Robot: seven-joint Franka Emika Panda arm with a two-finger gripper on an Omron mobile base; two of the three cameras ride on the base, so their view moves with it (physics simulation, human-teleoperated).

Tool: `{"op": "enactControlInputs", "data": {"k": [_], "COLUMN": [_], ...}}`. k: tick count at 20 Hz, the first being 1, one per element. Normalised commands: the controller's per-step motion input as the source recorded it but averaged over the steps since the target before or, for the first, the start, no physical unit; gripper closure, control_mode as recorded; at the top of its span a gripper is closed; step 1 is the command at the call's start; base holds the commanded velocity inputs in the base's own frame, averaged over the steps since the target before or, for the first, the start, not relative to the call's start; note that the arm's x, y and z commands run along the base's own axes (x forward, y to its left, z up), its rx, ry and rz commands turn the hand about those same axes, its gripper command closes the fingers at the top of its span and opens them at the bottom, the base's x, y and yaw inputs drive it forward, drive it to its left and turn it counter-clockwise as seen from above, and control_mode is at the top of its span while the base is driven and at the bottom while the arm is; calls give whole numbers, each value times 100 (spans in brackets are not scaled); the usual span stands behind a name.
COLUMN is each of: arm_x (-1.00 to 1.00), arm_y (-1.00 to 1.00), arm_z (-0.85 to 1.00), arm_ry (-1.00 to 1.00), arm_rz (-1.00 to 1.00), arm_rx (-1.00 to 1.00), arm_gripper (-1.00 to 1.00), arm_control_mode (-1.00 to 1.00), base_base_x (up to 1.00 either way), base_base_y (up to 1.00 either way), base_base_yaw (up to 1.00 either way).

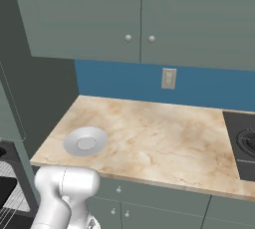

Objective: Place the broccoli on the bottom rack of the oven.

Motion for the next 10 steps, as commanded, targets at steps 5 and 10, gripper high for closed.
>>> {"op": "enactControlInputs", "data": {"k": [5, 10], "arm_x": [-20, -11], "arm_y": [65, 71], "arm_z": [-60, -68], "arm_ry": [0, 7], "arm_rz": [3, 10], "arm_rx": [2, 1], "arm_gripper": [100, 100], "arm_control_mode": [-100, -100], "base_base_x": [0, 0], "base_base_y": [0, 0], "base_base_yaw": [0, 0]}}
